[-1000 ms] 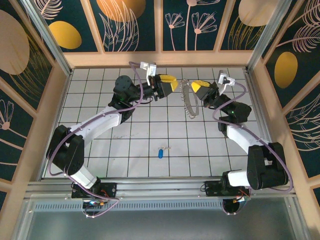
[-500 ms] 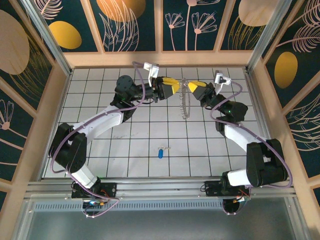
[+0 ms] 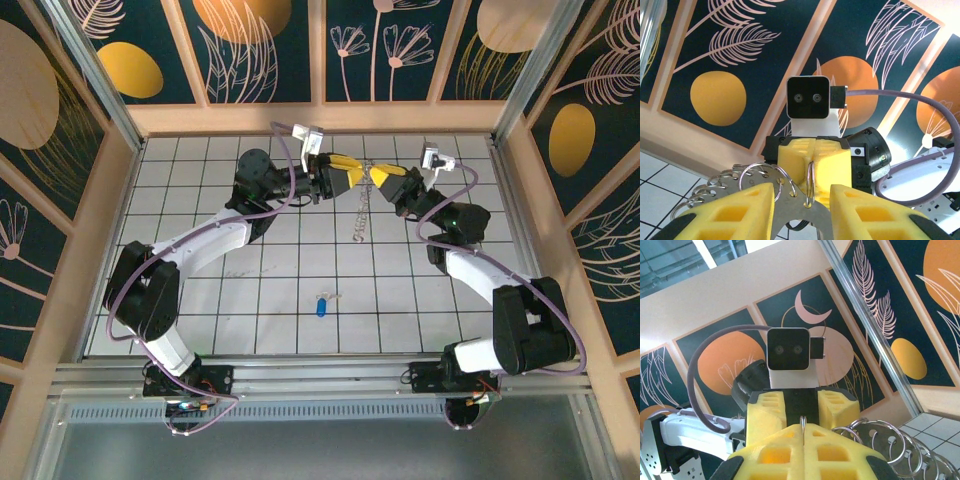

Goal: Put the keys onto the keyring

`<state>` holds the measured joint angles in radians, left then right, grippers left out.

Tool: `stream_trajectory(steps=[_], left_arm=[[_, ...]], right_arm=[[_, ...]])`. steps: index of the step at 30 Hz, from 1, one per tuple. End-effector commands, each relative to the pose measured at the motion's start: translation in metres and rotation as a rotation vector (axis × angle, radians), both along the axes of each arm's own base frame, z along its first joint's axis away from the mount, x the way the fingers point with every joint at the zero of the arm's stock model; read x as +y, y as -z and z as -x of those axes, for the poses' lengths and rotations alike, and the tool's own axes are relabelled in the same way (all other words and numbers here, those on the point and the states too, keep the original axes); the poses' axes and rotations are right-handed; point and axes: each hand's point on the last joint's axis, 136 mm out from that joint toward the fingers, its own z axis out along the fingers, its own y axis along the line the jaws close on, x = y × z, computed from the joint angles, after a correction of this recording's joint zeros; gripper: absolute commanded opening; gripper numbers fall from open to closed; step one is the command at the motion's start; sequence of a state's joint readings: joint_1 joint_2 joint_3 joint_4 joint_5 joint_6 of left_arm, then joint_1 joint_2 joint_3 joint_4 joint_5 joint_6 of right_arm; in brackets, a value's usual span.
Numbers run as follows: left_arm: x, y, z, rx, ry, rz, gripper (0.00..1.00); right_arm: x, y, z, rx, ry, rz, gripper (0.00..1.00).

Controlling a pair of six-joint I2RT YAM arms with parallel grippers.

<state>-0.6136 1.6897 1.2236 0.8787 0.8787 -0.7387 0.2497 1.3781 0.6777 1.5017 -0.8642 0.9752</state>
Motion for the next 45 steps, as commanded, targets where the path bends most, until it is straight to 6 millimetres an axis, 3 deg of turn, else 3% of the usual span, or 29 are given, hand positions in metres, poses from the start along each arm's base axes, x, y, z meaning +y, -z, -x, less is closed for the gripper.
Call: stream_trajectory(steps=[1,20,29,30,35,45], left_arm=[[-0.001,-0.021,0.008,-0.060,0.025,0.042,0.35],[-0.008,-0.025,0.011,-0.067,0.047,0.039,0.28],[-0.010,-0.014,0.009,-0.056,0.040,0.009,0.26],[-0.015,-0.001,0.003,-0.034,0.040,-0.009,0.25],[-0.017,0.008,-0.002,-0.022,0.025,-0.030,0.27],[-0.016,0.009,-0.002,-0.030,0.017,-0.027,0.24]], right_arm=[[0.001,-0.011,0.006,-0.069,0.006,-0.013,0.00],[0.004,-0.008,0.008,-0.063,-0.007,0.004,0.00],[0.004,-0.009,0.008,-0.068,0.004,0.012,0.00],[0.004,-0.009,0.008,-0.067,0.005,0.013,0.00],[0.004,-0.009,0.008,-0.067,0.010,0.016,0.00],[0.004,-0.007,0.008,-0.063,0.015,0.023,0.00]])
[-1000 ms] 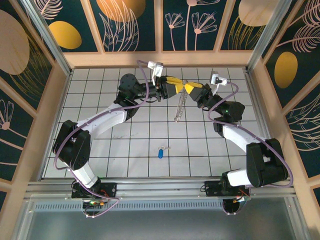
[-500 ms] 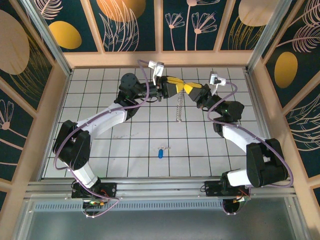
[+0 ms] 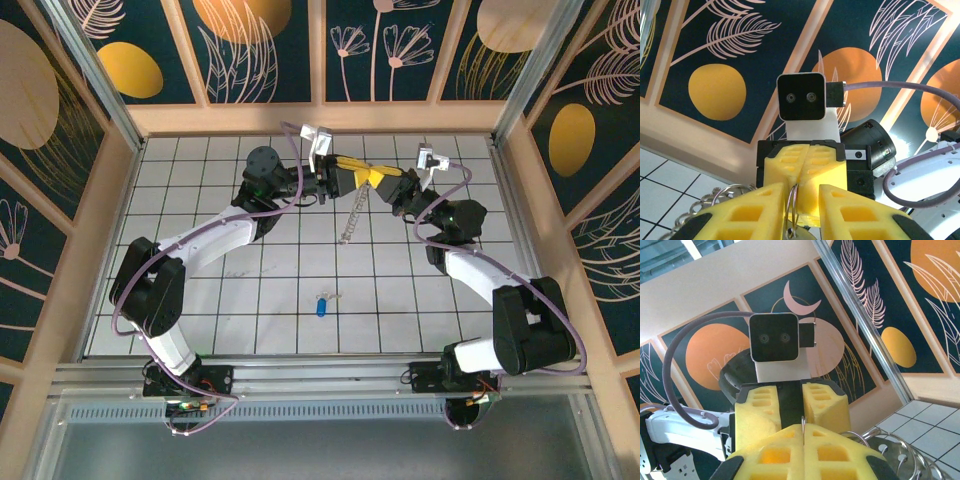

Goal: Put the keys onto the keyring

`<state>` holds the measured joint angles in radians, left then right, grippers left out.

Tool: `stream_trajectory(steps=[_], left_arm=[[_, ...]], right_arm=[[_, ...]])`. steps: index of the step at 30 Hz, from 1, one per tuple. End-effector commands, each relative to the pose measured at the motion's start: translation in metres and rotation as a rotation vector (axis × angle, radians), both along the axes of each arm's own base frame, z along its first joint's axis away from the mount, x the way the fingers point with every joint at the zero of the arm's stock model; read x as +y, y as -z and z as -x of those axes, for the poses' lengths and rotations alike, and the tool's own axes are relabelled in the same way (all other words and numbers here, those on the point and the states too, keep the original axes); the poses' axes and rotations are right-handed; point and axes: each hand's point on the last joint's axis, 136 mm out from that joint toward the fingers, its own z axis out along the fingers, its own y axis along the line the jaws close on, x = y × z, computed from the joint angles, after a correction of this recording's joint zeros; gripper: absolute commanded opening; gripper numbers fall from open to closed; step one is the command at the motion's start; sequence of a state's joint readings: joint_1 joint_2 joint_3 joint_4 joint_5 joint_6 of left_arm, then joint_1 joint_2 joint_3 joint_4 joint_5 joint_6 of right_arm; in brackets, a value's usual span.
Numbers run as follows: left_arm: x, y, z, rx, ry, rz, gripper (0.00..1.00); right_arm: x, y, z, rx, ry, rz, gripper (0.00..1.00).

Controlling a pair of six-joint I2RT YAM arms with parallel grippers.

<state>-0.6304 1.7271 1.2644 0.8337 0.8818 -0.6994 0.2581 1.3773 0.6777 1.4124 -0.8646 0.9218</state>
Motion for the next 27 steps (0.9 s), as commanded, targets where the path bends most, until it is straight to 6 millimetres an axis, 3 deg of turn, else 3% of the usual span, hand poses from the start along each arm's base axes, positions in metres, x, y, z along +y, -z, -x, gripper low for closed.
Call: stream_trajectory(steps=[1,5,11,14,18,27], left_arm=[[-0.003,0.000,0.002,-0.028,0.006,0.002,0.24],[0.000,0.000,0.003,-0.038,-0.008,0.010,0.27],[0.011,-0.020,0.012,-0.089,-0.038,0.045,0.46],[0.014,-0.023,0.012,-0.099,-0.056,0.048,0.51],[0.014,-0.022,0.010,-0.099,-0.062,0.041,0.50],[0.011,-0.016,0.008,-0.086,-0.046,0.036,0.39]], right_arm=[[-0.001,-0.019,0.016,-0.104,0.002,-0.014,0.00],[-0.003,-0.018,0.014,-0.102,0.015,-0.006,0.00],[-0.005,-0.017,0.014,-0.098,0.023,-0.003,0.00],[-0.006,-0.017,0.014,-0.098,0.025,-0.002,0.00],[-0.006,-0.017,0.015,-0.100,0.022,-0.001,0.00],[-0.006,-0.020,0.018,-0.108,0.016,-0.001,0.00]])
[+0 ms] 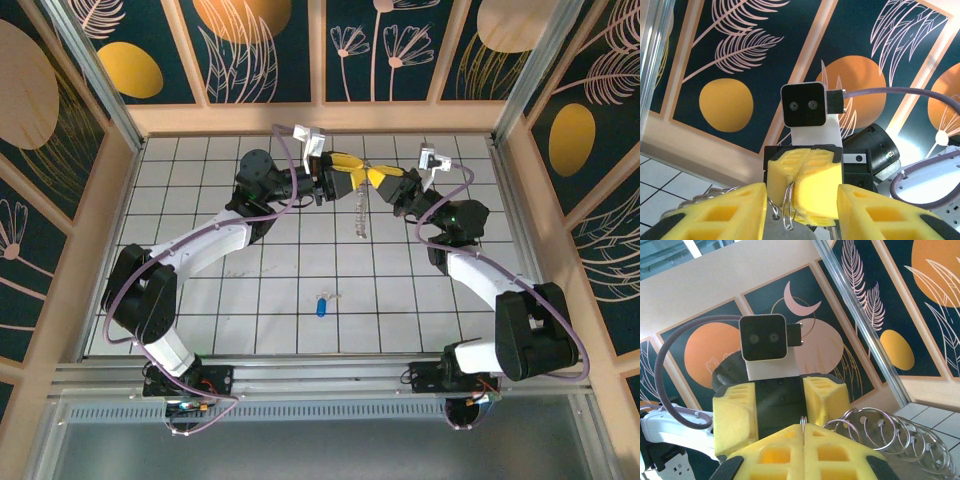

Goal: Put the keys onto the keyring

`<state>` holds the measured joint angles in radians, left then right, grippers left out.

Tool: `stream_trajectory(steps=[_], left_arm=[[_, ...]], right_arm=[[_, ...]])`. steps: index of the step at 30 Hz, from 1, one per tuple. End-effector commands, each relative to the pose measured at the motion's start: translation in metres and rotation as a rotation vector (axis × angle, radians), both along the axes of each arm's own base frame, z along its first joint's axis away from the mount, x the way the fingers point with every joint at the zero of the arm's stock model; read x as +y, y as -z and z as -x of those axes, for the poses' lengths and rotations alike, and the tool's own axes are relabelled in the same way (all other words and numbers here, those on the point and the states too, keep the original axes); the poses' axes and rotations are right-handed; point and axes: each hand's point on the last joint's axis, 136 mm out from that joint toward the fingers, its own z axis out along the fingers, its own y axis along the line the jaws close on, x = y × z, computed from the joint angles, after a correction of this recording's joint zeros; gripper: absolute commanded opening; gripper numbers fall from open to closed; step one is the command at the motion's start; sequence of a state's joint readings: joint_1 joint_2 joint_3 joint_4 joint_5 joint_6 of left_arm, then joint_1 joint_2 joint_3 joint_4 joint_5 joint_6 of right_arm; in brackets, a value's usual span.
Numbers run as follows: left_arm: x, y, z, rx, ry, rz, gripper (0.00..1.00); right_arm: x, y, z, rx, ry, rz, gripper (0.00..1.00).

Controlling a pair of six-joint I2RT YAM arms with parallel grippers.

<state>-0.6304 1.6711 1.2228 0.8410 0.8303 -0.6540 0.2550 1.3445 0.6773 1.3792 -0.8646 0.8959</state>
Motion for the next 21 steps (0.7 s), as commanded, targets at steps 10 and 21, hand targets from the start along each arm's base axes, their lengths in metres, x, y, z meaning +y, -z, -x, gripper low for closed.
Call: stream_trajectory(steps=[10,21], left_arm=[[-0.0053,-0.0019,0.0040,-0.017,0.062,0.009,0.36],[-0.0048,-0.0076,0.0062,-0.031,0.070,0.021,0.32]], right_arm=[[-0.0034,-0.0140,0.0150,-0.089,-0.005,-0.004,0.00],[-0.0033,-0.0121,0.0139,-0.084,-0.003,-0.003,0.00]])
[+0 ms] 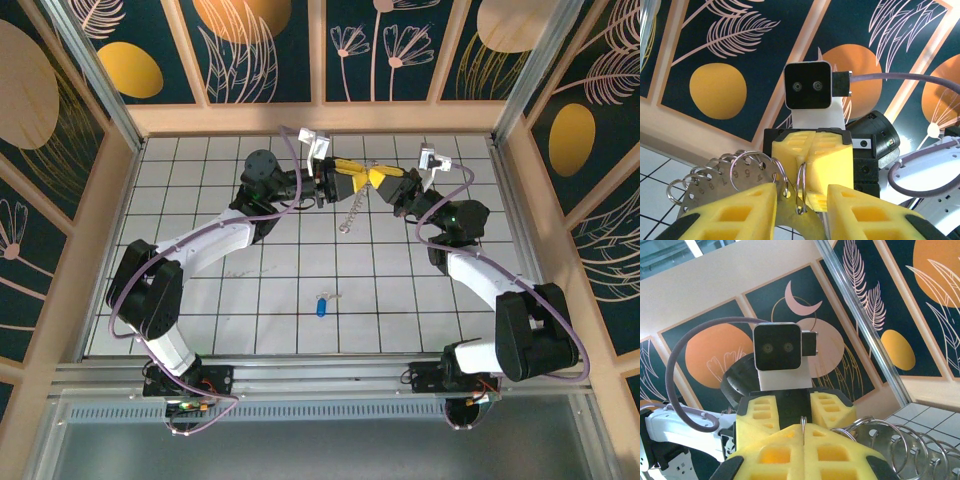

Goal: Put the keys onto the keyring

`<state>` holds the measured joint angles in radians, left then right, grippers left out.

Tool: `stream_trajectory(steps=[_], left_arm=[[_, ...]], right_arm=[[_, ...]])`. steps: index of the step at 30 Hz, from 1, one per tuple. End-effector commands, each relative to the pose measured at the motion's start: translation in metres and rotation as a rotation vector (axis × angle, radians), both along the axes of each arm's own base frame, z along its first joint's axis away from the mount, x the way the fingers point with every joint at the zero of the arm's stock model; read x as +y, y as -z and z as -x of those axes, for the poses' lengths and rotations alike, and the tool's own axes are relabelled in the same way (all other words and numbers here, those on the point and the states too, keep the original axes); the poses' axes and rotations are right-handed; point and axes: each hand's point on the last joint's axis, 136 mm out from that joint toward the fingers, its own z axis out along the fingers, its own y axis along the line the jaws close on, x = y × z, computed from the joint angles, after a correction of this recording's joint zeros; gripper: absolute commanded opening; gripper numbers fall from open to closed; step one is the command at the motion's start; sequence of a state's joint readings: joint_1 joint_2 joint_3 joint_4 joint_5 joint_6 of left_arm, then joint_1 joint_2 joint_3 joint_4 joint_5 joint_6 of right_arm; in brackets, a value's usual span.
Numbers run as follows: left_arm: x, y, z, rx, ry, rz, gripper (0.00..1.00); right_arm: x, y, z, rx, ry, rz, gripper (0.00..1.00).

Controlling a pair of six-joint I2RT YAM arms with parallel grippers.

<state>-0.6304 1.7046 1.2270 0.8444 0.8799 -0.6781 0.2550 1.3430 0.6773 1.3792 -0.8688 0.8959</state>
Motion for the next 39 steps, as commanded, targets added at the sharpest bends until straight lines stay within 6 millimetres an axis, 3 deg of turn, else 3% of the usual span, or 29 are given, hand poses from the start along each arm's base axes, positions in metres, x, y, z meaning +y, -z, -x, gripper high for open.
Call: stream_trajectory(steps=[1,3,9,16,24,32,34,39], left_arm=[[0.001,-0.023,0.005,-0.066,0.019,0.049,0.32],[-0.003,-0.013,-0.001,-0.048,0.018,0.039,0.30],[-0.002,-0.015,-0.001,-0.052,0.011,0.050,0.30],[-0.002,-0.016,-0.001,-0.054,0.014,0.052,0.21],[-0.001,-0.015,0.000,-0.057,0.008,0.046,0.00],[-0.003,-0.005,-0.005,-0.073,-0.018,0.002,0.00],[0.002,-0.017,0.001,-0.109,-0.028,0.005,0.00],[0.006,-0.015,-0.002,-0.174,-0.086,-0.048,0.00]], right_arm=[[-0.003,-0.012,0.013,-0.081,-0.001,-0.005,0.00],[-0.003,-0.012,0.013,-0.081,-0.001,-0.005,0.00],[-0.003,-0.011,0.013,-0.080,-0.002,-0.004,0.00],[-0.003,-0.012,0.013,-0.080,0.000,-0.003,0.00],[-0.003,-0.012,0.012,-0.077,0.001,0.001,0.00],[-0.003,-0.013,0.009,-0.068,0.009,0.005,0.00],[-0.003,-0.014,0.008,-0.062,0.012,0.006,0.00],[-0.018,-0.017,0.000,-0.026,0.080,-0.003,0.35]])
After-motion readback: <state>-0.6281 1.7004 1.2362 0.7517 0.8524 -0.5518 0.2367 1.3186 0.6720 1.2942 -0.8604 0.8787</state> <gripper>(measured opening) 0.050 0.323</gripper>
